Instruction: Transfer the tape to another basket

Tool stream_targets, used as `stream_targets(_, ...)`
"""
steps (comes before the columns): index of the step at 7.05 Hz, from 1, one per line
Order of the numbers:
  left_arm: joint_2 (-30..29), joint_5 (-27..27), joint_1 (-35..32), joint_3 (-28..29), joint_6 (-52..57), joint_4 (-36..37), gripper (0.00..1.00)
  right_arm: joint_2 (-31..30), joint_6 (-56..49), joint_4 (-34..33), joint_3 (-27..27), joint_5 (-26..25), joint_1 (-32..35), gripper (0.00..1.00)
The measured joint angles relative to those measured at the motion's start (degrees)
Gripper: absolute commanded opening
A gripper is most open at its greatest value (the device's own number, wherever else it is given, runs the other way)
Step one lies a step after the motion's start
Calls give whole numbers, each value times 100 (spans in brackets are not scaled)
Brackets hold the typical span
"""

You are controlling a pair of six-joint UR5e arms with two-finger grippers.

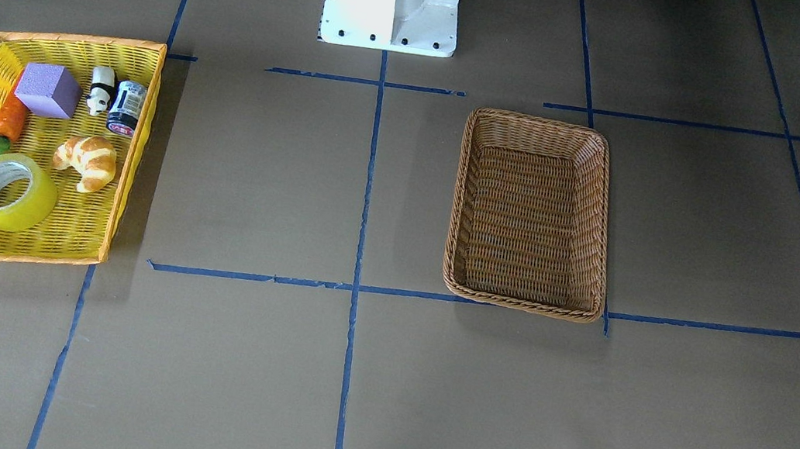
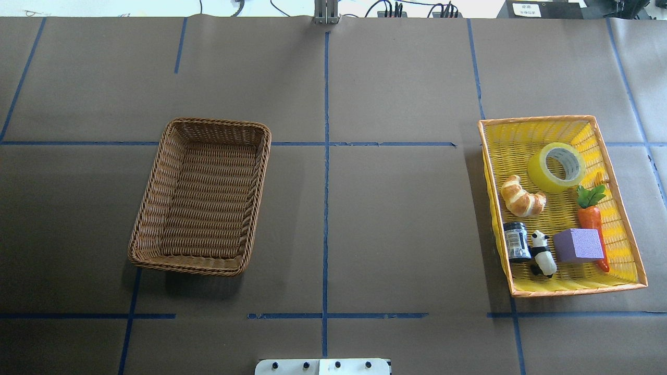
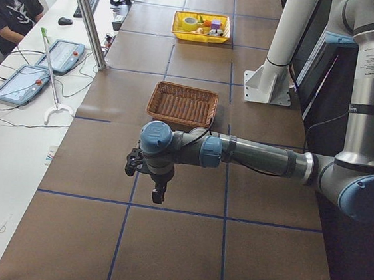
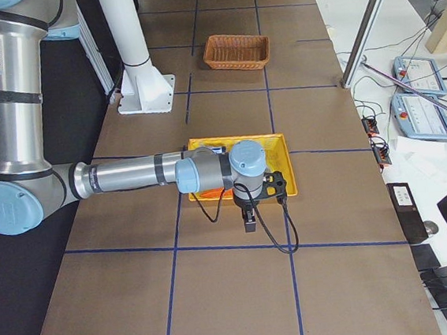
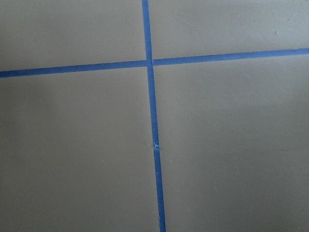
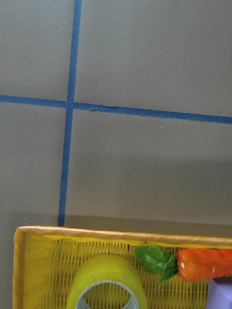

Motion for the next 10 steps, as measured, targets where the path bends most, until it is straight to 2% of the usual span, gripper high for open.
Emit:
stream_targets(2, 11, -50, -1, -25, 14, -43, 100, -4, -16, 88, 5, 6, -4, 100)
stream_targets(4, 53, -169, -2, -97, 18, -70, 100, 10, 46, 488, -13, 59, -211, 100)
stream_targets(8, 67, -245, 0, -198, 18, -77, 100, 768, 802, 839, -138, 3, -1475, 98)
stream_targets(10, 68, -254, 0, -207, 7, -75, 100, 1088, 787, 1157, -431, -368, -1927, 92)
